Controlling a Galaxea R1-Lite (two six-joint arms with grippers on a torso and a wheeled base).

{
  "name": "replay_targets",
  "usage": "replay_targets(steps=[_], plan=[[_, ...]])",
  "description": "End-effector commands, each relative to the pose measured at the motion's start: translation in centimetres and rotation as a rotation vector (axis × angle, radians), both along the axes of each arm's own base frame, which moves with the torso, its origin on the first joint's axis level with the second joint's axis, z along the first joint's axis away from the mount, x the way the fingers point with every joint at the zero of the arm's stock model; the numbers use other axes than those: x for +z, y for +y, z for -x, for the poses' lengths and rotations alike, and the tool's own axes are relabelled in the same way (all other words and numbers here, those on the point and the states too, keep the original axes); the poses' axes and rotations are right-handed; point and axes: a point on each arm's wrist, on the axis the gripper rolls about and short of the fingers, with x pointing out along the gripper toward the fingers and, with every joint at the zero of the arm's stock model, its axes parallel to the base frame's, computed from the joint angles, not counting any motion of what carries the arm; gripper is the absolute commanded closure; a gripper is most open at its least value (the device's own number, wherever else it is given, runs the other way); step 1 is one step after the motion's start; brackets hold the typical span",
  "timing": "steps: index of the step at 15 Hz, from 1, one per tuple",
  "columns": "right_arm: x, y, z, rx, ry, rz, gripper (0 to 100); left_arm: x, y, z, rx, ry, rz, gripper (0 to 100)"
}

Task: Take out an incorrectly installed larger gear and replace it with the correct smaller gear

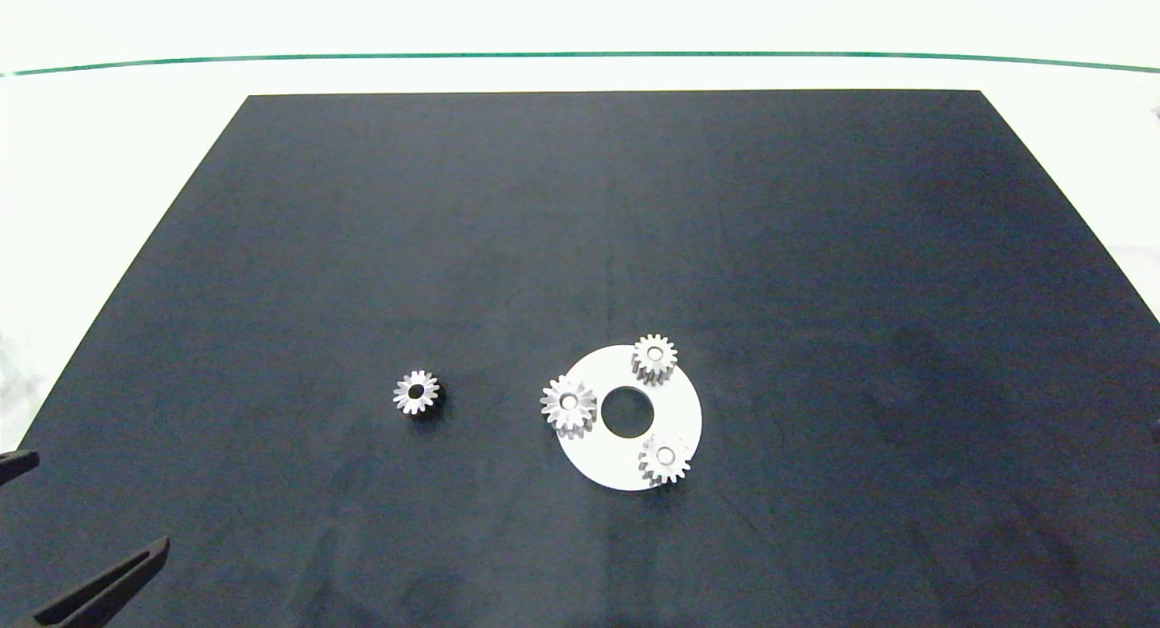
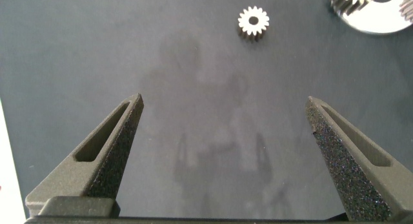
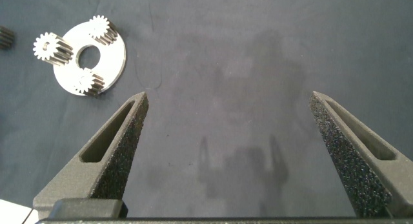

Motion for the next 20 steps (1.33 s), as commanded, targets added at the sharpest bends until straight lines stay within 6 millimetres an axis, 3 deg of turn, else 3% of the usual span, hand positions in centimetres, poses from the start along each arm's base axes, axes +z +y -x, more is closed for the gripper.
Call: replay_targets(steps=[1, 9, 14, 17, 20], plan=[[0.3, 0.2, -0.8, 0.008, 0.031, 0.006, 0, -0.3, -0.5, -1.9, -0.041, 0.083, -0.014, 0], [0.2, 0.4, -1.0, 0.021, 0.051, -0.006, 0, 1.1, -3.4, -5.0, -0.228, 0.144, -0.078, 0], [0.2, 0.4, -1.0, 0.019, 0.051, -0.013, 0, 0.9, -7.9, -6.0, -0.424, 0.152, -0.148, 0], [0.3, 0.3, -0.8, 0.017, 0.054, -0.012, 0, 0.7, -11.1, -8.3, -0.391, 0.123, -0.187, 0], [0.4, 0.3, -0.6, 0.016, 0.057, -0.018, 0, 1.2, -12.9, -10.3, -0.353, 0.113, -0.194, 0]])
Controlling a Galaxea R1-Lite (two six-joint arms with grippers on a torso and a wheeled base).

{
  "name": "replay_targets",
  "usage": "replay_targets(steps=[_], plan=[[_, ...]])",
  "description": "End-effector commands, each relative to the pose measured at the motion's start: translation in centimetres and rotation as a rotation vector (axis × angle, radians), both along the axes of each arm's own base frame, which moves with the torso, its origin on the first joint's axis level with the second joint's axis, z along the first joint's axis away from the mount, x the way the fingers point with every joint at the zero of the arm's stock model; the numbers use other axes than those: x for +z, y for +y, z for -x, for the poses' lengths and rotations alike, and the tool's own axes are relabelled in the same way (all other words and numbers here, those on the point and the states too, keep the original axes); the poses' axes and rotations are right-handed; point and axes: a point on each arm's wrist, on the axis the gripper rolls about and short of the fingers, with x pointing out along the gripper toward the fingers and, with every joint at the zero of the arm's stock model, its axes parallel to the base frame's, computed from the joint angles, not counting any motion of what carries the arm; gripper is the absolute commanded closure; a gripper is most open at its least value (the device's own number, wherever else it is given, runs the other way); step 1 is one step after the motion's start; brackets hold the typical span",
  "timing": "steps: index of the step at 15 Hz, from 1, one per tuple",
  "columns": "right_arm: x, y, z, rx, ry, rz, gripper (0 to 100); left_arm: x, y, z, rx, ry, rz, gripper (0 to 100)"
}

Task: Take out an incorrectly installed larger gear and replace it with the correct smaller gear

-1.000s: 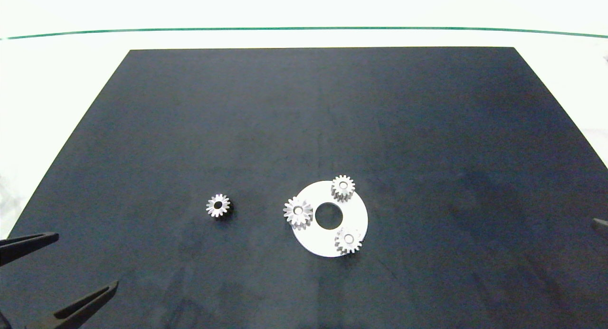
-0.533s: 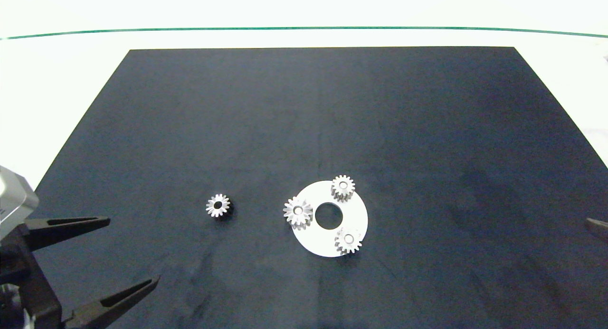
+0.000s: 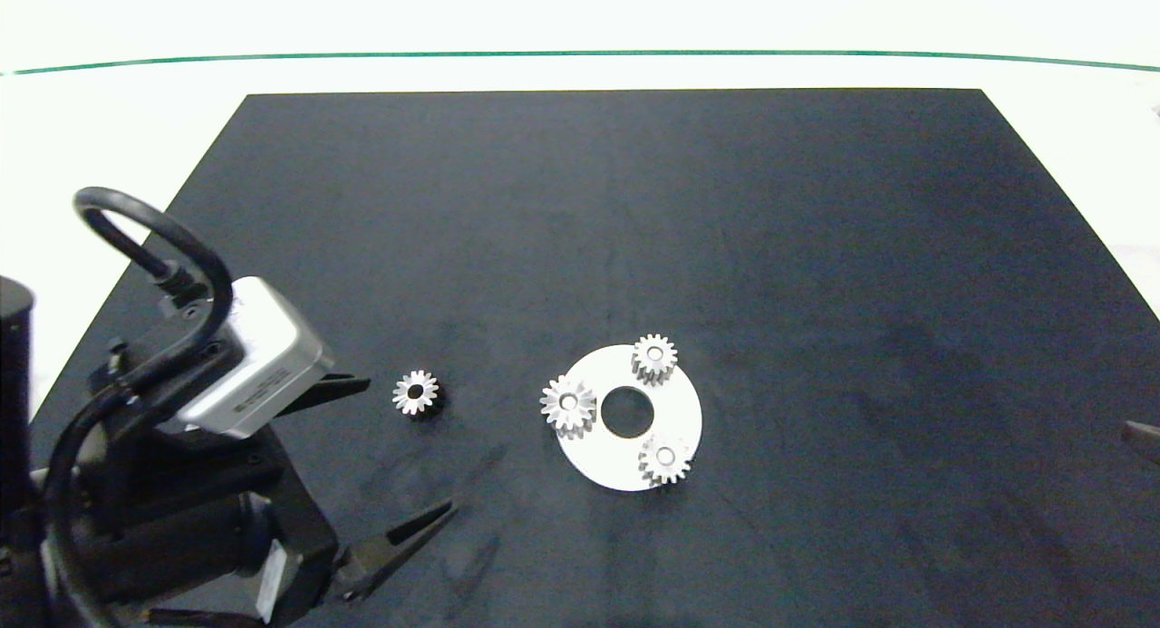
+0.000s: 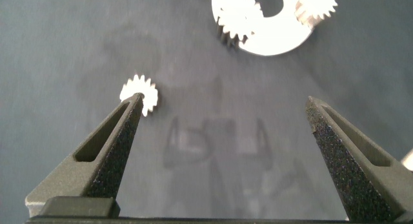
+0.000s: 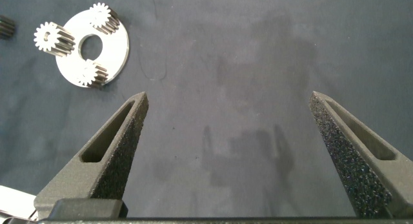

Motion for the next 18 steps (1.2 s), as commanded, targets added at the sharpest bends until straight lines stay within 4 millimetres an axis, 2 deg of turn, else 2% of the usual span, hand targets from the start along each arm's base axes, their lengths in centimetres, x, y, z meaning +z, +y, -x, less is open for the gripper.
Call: replay_targets(steps=[1, 9, 14, 18], plan=[[0.1, -0.1, 0.2, -0.001, -0.007, -0.008, 0, -0.2, -2.6, -2.6, 0.022, 0.021, -0.041, 0], [0.2, -0.1, 0.3, -0.003, -0.012, -0.010, 0, -1.9, -4.9, -4.7, 0.069, 0.025, -0.087, 0], [0.1, -0.1, 0.2, -0.001, -0.007, -0.009, 0, -3.2, -7.6, -4.5, 0.008, 0.032, -0.106, 0], [0.1, 0.0, 0.2, -0.003, -0.007, -0.009, 0, -3.4, -10.1, -5.8, -0.013, 0.007, -0.084, 0]])
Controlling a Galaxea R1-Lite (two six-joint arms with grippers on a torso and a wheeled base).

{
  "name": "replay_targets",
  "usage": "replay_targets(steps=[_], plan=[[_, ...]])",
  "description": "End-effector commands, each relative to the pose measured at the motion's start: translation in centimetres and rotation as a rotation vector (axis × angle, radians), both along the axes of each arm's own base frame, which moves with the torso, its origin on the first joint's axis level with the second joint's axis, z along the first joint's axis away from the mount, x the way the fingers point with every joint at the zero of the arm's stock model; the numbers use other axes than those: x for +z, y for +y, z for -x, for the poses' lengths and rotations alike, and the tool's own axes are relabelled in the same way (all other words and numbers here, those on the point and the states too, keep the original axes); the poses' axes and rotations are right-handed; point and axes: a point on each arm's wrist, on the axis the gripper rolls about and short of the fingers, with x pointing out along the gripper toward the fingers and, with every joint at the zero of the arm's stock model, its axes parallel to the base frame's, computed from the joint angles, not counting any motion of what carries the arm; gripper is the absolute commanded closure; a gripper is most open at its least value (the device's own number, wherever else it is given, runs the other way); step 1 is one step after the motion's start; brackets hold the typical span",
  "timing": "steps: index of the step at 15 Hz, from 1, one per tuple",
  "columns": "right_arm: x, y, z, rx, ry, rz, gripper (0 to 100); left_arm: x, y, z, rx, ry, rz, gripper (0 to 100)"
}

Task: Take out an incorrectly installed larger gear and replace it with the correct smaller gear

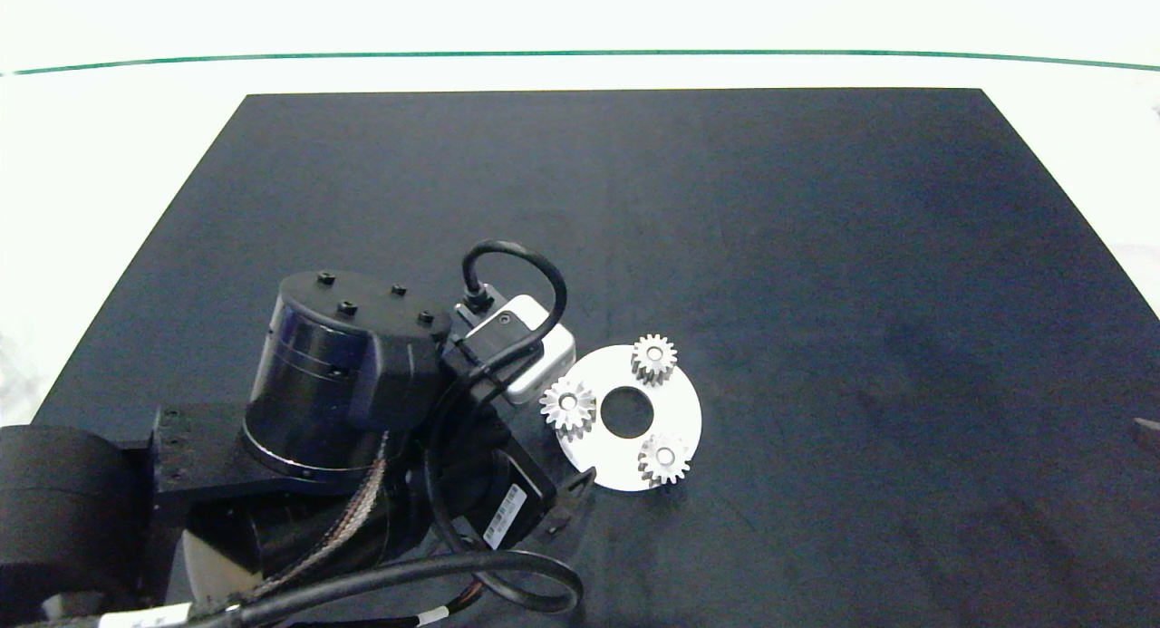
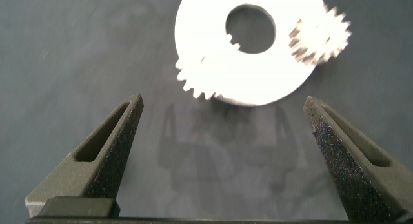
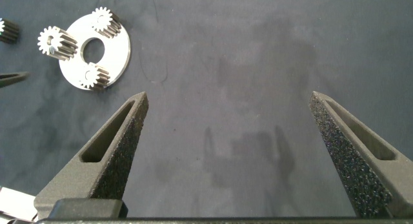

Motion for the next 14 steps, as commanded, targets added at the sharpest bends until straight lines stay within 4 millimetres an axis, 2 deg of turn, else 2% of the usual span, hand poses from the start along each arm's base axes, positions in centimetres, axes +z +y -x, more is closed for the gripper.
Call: replay_targets(steps=[1, 4, 10, 14], plan=[[0.0, 0.0, 0.1, -0.003, -0.002, -0.001, 0, -0.8, -2.2, -1.2, -0.009, -0.008, -0.005, 0], [0.0, 0.0, 0.1, -0.006, -0.004, 0.000, 0, -1.3, -2.8, -1.7, -0.008, -0.021, -0.015, 0], [0.0, 0.0, 0.1, -0.003, -0.002, 0.000, 0, -0.7, -2.6, -3.5, 0.033, -0.045, -0.012, 0], [0.0, 0.0, 0.1, -0.003, -0.004, 0.000, 0, -1.3, -2.6, -3.9, 0.041, -0.034, -0.028, 0]])
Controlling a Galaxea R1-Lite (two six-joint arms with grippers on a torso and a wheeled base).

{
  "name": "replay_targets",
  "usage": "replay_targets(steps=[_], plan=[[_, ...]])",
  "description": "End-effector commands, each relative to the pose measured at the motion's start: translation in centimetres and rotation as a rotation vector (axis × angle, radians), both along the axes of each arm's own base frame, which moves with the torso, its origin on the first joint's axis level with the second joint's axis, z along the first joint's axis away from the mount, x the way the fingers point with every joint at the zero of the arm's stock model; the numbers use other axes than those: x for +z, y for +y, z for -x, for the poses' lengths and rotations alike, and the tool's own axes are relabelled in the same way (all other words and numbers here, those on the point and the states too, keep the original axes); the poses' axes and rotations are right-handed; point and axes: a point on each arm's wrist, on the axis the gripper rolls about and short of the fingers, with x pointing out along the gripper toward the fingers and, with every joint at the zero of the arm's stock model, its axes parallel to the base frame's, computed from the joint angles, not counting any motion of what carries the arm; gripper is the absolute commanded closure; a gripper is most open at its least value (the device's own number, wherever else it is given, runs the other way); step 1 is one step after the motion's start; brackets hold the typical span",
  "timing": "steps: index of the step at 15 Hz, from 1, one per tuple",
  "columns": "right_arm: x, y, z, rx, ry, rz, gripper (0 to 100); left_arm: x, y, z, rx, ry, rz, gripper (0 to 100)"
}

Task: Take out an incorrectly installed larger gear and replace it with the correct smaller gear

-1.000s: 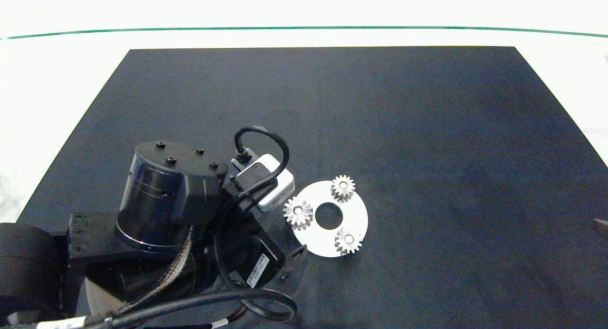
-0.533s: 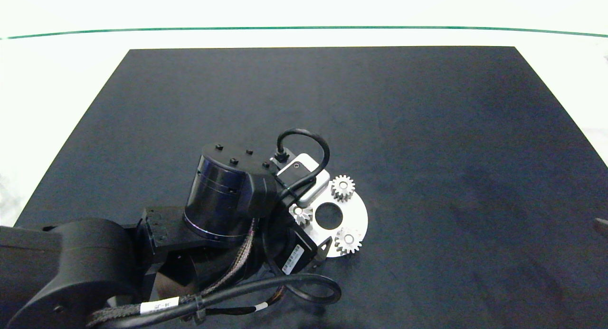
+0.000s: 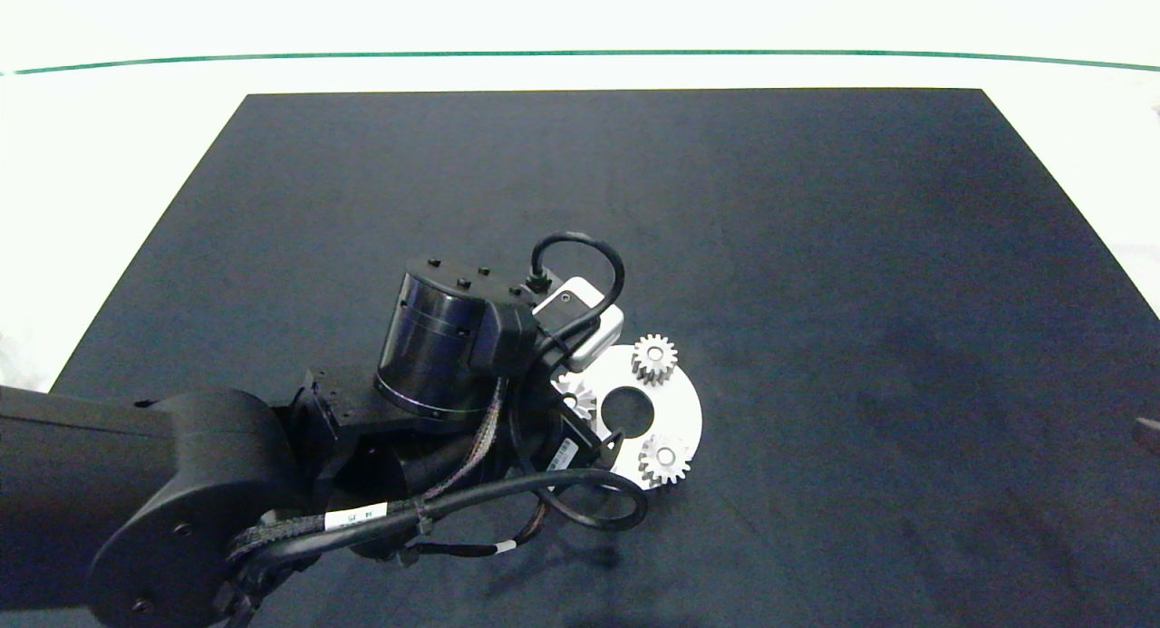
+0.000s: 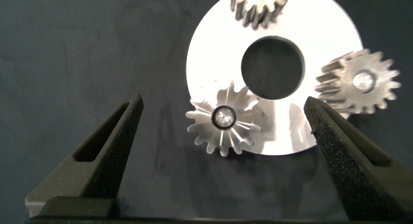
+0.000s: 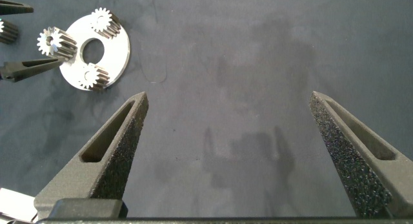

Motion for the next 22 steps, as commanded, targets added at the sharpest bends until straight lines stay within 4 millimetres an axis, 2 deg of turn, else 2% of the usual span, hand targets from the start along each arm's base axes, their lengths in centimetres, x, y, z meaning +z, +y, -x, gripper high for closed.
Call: replay_targets(steps=[1, 16, 22], plan=[[0.0, 0.0, 0.0, 0.002, 0.002, 0.000, 0, -0.3, -0.1, -0.2, 0.004, 0.005, -0.009, 0], [-0.1, 0.1, -0.2, 0.005, 0.009, 0.001, 0, -1.8, -0.4, -1.5, 0.027, 0.029, -0.040, 0], [-0.1, 0.1, -0.3, 0.006, 0.009, 0.000, 0, -1.8, -0.6, -1.7, 0.024, 0.028, -0.043, 10]])
